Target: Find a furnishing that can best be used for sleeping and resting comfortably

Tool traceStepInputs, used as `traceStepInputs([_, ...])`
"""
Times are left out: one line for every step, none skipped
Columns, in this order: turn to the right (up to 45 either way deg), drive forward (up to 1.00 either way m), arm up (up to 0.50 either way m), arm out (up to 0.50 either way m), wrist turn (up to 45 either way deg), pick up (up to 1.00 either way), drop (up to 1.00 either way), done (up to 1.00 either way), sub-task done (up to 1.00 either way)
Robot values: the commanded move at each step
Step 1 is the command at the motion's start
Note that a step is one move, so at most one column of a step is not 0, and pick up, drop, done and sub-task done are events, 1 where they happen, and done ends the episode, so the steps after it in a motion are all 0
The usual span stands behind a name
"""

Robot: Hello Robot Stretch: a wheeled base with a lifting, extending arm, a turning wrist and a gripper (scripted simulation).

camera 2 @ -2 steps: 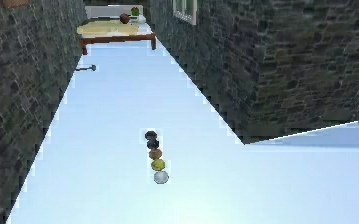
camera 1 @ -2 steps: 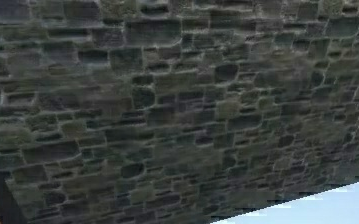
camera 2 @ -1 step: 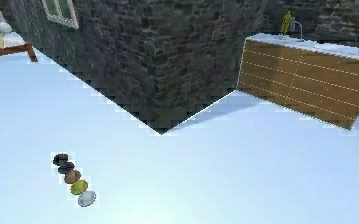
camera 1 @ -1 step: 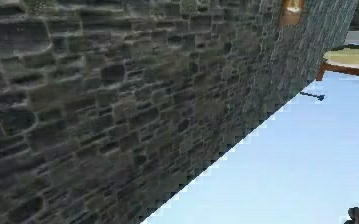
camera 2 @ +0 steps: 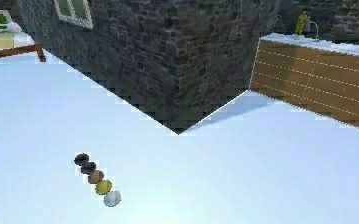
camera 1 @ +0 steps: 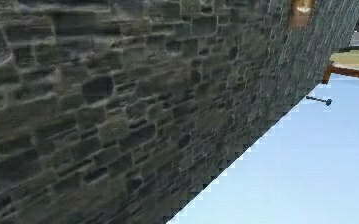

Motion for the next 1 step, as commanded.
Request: traceStepInputs([30.0, 0.00, 0.00, 0.00, 0.0, 0.00, 0.00, 0.00, 0.00])
